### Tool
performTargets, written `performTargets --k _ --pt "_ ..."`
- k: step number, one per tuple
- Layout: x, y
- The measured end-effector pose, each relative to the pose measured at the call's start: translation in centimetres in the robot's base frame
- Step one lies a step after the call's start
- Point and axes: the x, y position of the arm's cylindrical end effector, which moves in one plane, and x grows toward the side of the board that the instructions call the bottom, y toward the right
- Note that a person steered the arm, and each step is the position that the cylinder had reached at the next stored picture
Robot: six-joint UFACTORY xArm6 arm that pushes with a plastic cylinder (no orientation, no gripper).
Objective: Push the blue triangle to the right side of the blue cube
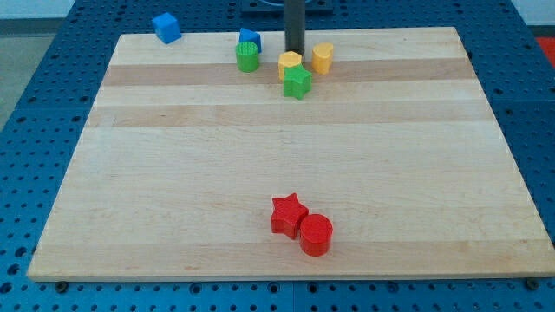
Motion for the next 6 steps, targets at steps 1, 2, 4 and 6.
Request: performTargets --k 1,2,4,6 --pt "-0.9 -1.6" --pt "-0.8 -6.0" --pt "-0.7 -13.3" --pt "-0.7 -14.7"
